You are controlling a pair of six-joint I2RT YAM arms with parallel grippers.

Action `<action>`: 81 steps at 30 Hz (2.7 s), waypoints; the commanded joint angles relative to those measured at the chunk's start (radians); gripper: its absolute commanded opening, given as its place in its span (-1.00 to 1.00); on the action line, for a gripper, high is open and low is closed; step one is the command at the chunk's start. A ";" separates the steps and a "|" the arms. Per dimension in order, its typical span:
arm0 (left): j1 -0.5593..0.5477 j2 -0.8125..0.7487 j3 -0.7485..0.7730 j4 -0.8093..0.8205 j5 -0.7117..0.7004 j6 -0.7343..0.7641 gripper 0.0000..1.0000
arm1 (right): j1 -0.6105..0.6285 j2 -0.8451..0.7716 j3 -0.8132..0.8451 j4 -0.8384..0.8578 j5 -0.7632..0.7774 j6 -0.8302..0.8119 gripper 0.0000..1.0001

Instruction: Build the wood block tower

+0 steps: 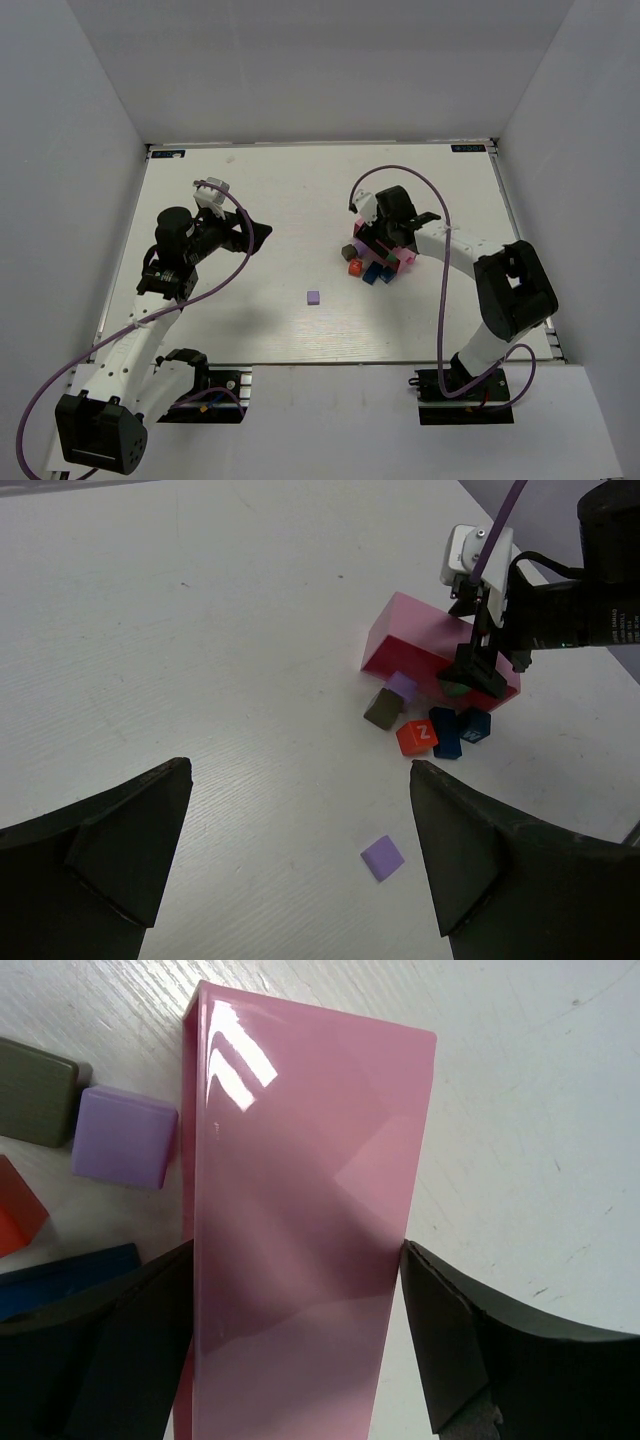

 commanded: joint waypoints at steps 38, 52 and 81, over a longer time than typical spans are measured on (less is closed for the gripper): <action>-0.003 -0.005 0.007 0.010 0.008 0.008 1.00 | -0.096 0.031 0.102 -0.125 -0.223 0.035 -0.31; -0.003 -0.015 0.007 0.010 0.008 0.008 1.00 | -0.073 -0.124 -0.024 0.085 0.027 -0.036 -0.60; -0.003 -0.015 0.007 0.010 0.017 0.008 1.00 | -0.138 -0.167 0.029 0.158 0.134 0.085 -0.66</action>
